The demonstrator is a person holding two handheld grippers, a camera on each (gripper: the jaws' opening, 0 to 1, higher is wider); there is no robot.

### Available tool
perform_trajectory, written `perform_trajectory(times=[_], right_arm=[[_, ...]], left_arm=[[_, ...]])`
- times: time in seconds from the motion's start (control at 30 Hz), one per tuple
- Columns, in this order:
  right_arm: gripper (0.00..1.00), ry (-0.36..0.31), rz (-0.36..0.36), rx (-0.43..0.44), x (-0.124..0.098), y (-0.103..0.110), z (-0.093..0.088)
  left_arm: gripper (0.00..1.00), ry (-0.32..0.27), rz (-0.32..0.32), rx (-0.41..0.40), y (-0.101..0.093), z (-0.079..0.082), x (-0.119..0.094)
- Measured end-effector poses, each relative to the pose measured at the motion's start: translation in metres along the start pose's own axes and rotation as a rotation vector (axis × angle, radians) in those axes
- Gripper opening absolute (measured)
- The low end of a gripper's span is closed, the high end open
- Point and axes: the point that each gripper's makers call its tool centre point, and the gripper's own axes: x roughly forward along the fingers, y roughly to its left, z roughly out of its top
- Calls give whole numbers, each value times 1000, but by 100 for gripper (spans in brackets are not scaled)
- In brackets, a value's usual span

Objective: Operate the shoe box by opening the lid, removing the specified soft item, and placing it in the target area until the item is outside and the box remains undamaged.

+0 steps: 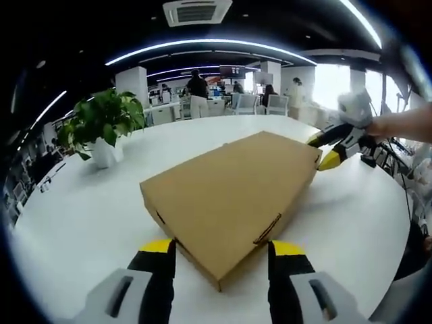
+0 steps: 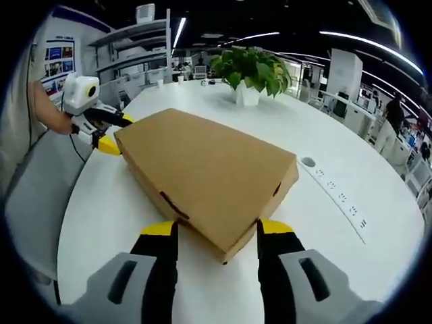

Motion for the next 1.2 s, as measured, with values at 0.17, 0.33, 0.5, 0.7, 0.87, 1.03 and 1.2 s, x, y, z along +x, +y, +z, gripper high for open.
perform_trajectory(times=[0.17, 0.33, 0.5, 0.7, 0.87, 1.03, 1.2], right_arm=[[43, 7, -13, 12, 0, -1, -1], [42, 5, -23, 29, -1, 2, -3], [42, 5, -35, 42, 0, 7, -3], [42, 11, -52, 54, 1, 14, -3], [42, 19, -72, 67, 2, 22, -2], [42, 23, -90, 82, 3, 29, -2], [42, 27, -122, 104, 5, 39, -1]], left_arm=[[53, 9, -2, -6, 0, 0, -1], [52, 17, -7, -17, 3, 0, -3], [52, 26, -10, -14, 5, -2, -5], [51, 41, -36, -9, 11, -4, -8], [51, 52, -56, 0, 16, -6, -10], [50, 74, -82, 7, 20, -7, -13], [50, 88, -100, 19, 26, -10, -15]])
